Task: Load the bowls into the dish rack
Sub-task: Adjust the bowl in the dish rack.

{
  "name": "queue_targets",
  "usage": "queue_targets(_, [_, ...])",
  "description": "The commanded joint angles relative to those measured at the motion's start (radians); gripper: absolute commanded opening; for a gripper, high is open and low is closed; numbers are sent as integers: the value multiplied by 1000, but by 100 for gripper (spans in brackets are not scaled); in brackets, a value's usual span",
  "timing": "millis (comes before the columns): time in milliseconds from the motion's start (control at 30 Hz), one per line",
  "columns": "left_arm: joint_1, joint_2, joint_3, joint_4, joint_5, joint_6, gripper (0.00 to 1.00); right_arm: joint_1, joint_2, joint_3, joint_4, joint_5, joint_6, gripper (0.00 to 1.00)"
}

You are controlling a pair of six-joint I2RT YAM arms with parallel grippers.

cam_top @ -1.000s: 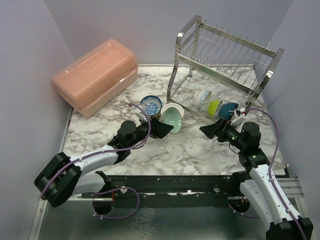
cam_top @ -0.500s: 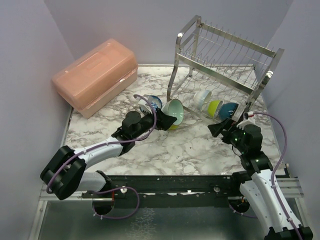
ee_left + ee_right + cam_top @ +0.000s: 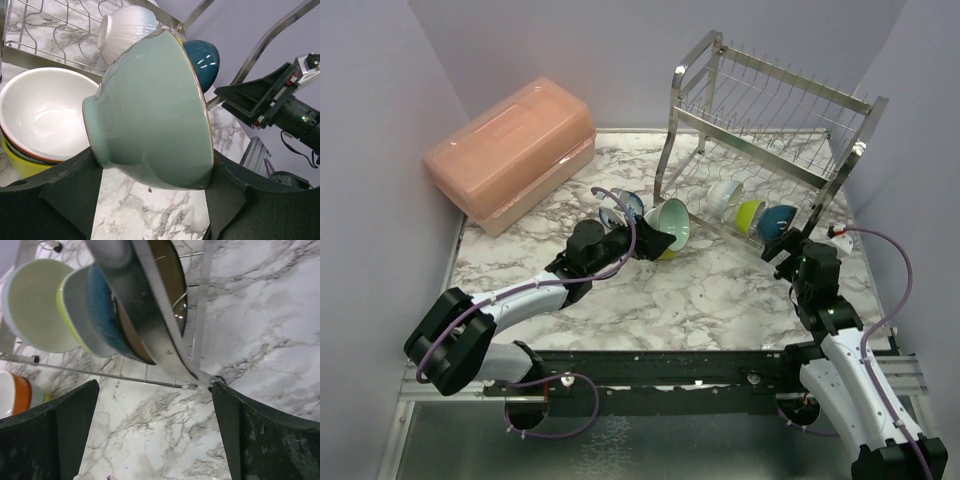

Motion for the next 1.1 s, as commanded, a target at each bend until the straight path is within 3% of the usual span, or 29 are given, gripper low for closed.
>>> queue_targets(0, [4,-46,8,76,4,2,0,-5,63,23,40,172,-25,100])
queue_targets(433, [4,-95,-8,79,-15,-20,0,-13,119,-14,67,303,43,100])
queue_targets(900, [4,-101,-7,79,-33,-5,0,-82,39,10,34,500,88,99])
queue_targets(1067, [4,-95,-10,77,-31,1,0,-91,52,21,69,459,59,100])
